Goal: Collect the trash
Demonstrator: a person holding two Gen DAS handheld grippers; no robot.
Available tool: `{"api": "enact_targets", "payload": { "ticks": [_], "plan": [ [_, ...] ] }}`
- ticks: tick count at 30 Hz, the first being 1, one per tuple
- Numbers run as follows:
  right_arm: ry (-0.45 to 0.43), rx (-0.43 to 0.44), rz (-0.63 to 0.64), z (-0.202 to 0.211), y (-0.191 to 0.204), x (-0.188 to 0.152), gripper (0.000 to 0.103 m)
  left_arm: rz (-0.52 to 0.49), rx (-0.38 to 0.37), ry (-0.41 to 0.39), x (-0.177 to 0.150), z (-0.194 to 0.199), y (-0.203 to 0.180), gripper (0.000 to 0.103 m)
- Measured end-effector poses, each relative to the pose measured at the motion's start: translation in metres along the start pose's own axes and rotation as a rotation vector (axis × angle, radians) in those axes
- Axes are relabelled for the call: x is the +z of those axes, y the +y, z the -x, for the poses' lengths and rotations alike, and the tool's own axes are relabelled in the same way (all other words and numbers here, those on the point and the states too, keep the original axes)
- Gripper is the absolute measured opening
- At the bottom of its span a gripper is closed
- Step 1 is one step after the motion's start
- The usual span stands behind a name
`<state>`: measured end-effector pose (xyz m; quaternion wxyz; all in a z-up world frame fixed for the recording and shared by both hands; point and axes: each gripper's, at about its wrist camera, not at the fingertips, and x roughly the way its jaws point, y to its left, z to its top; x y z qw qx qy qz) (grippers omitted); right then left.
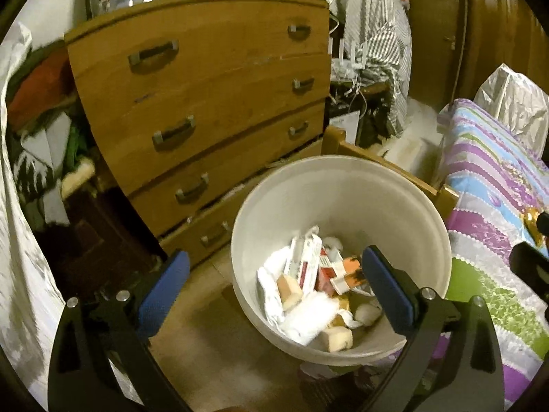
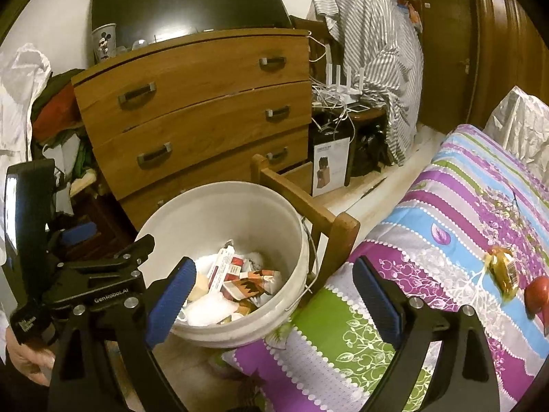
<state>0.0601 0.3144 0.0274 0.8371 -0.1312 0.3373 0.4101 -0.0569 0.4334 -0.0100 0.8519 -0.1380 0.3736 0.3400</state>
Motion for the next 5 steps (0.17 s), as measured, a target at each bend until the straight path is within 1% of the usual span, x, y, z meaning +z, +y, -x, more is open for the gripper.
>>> {"api": "enact_targets", "payload": {
  "ticks": [1,2,5],
  "plan": [
    [0.005,0.002,0.0,-0.001,-0.0008,-0.0001,0.093,0.007,-0.017,0.015,-0.0004,-0.0017,0.0011,0.097],
    [0.01,0.001,-0.002,-0.002,-0.0002,-0.0006,0.093,0.008,-0.019,0.02,-0.0013,-0.003,0.0004,0.097],
    [0.015,-0.003,-0.002,-0.0041,0.0016,-0.0008,0.093,-0.012,0.007,0.008,-0.0046,-0.0011,-0.0043,0.097]
  ]
}}
